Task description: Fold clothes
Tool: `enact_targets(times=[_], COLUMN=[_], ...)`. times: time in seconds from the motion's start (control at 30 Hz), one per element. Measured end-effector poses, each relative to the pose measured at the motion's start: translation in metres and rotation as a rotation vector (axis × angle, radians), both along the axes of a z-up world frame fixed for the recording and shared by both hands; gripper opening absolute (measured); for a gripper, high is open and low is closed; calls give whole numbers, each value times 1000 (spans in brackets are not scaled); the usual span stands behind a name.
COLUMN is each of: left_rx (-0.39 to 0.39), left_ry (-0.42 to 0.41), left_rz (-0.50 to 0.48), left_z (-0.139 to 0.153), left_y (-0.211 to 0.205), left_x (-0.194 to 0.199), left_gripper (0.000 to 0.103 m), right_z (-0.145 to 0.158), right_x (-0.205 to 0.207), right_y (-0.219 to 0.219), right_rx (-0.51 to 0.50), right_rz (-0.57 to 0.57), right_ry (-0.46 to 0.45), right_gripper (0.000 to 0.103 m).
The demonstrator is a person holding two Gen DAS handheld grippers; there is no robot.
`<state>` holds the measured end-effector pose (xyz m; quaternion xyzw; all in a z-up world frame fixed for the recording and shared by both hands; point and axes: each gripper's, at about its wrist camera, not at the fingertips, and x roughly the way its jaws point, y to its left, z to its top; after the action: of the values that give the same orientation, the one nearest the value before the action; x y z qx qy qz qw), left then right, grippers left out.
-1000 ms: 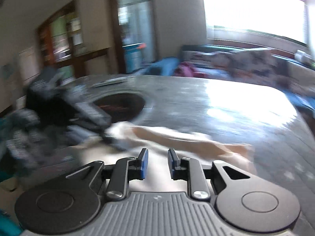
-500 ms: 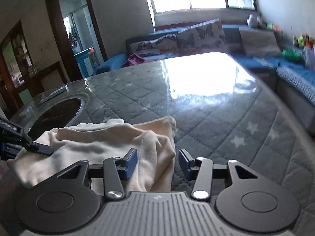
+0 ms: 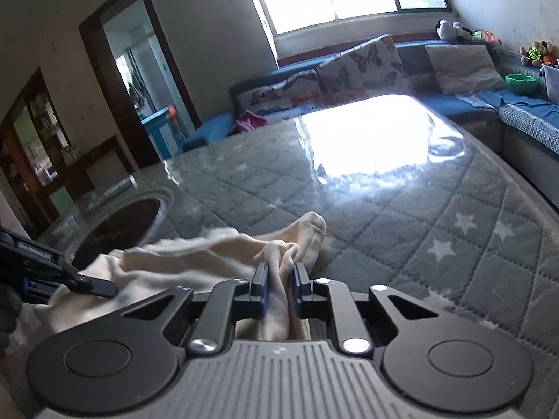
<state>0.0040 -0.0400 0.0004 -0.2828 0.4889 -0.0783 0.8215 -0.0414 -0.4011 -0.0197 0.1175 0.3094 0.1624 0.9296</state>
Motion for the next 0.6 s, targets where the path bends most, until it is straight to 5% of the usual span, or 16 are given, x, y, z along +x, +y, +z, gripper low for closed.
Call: enact_targets(times=[0.3, 0.6], left_rx=[73, 57], left_ry=[-125, -183], left_rz=[-118, -201], left_z=[36, 47], left_y=[-46, -98], left_x=[15, 36], left_gripper=[15, 10], right_z=[35, 60], right_x=[-19, -25], right_y=[-20, -62], right_rx=[-47, -166], right_rz=[-52, -179], right_ry=[-90, -115], right_gripper=[12, 12])
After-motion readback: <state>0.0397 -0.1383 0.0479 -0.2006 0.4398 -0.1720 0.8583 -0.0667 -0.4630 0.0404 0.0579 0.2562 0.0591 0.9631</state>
